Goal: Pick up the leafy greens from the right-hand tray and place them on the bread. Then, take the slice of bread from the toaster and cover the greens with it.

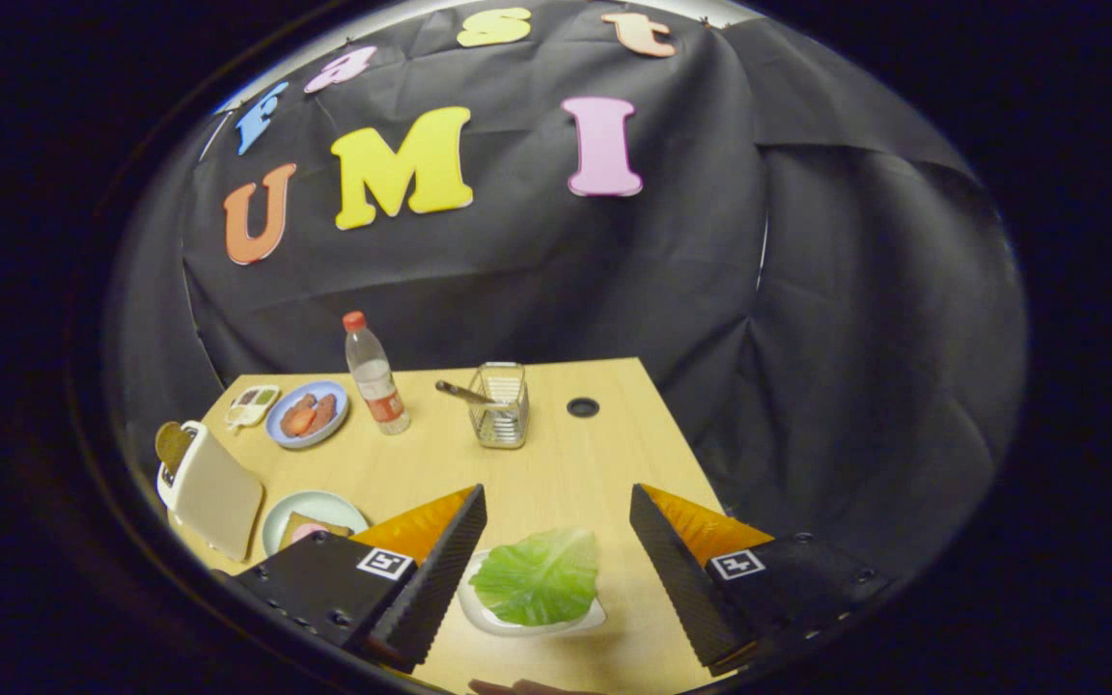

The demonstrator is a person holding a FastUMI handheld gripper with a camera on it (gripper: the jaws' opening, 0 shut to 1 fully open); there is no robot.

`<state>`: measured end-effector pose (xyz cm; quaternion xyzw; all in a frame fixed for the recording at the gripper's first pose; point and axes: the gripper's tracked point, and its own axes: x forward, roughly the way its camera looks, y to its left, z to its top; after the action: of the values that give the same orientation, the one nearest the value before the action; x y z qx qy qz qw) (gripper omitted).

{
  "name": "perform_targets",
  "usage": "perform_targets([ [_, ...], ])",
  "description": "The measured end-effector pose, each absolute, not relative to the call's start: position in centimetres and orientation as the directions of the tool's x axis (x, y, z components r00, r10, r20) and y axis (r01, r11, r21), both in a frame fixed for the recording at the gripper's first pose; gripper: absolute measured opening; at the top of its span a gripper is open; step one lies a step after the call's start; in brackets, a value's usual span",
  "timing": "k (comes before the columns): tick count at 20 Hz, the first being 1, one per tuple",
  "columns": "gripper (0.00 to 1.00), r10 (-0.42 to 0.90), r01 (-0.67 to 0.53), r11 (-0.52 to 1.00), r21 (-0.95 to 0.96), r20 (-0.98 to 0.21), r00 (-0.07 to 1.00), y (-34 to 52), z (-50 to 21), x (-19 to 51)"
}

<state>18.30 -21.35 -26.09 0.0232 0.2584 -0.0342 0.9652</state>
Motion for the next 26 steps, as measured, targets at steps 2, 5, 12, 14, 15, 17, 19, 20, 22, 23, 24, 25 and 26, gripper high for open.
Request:
perform_targets([
  [2, 0.95, -0.04, 0.069, 0.997, 0.032, -0.551, 0.833, -21.5, -29.6, 20.3],
  [5, 0.95, -0.028, 0.065, 0.997, 0.037, -0.617, 0.787, -22.1, -34.3, 22.4],
  [12, 0.87, 0.002, 0.118, 0.987, 0.108, -0.747, 0.664, -22.8, -41.6, 23.5],
  [14, 0.79, 0.03, 0.129, 0.981, 0.147, -0.765, 0.643, -22.7, -42.4, 22.8],
  [15, 0.73, 0.026, 0.138, 0.979, 0.149, -0.764, 0.645, -22.8, -42.8, 22.5],
  [17, 0.55, 0.023, 0.136, 0.98, 0.147, -0.758, 0.652, -22.4, -43.1, 21.8],
  [19, 0.39, -0.008, 0.145, 0.983, 0.116, -0.755, 0.656, -22.3, -43.4, 21.0],
  [20, 0.36, -0.027, 0.148, 0.985, 0.094, -0.75, 0.661, -22.1, -43.4, 20.7],
  [22, 0.36, -0.07, 0.155, 0.987, 0.05, -0.73, 0.68, -21.6, -43.1, 20.2],
  [23, 0.35, -0.115, 0.179, 0.984, 0.012, -0.728, 0.676, -21.8, -43.2, 19.8],
  [24, 0.28, -0.137, 0.201, 0.98, 0.001, -0.73, 0.67, -21.6, -43.1, 19.2],
  [25, 0.2, -0.147, 0.212, 0.977, -0.002, -0.726, 0.671, -21.1, -42.9, 18.9],
  [26, 0.2, -0.17, 0.219, 0.975, -0.026, -0.72, 0.672, -21.0, -43.2, 18.8],
])
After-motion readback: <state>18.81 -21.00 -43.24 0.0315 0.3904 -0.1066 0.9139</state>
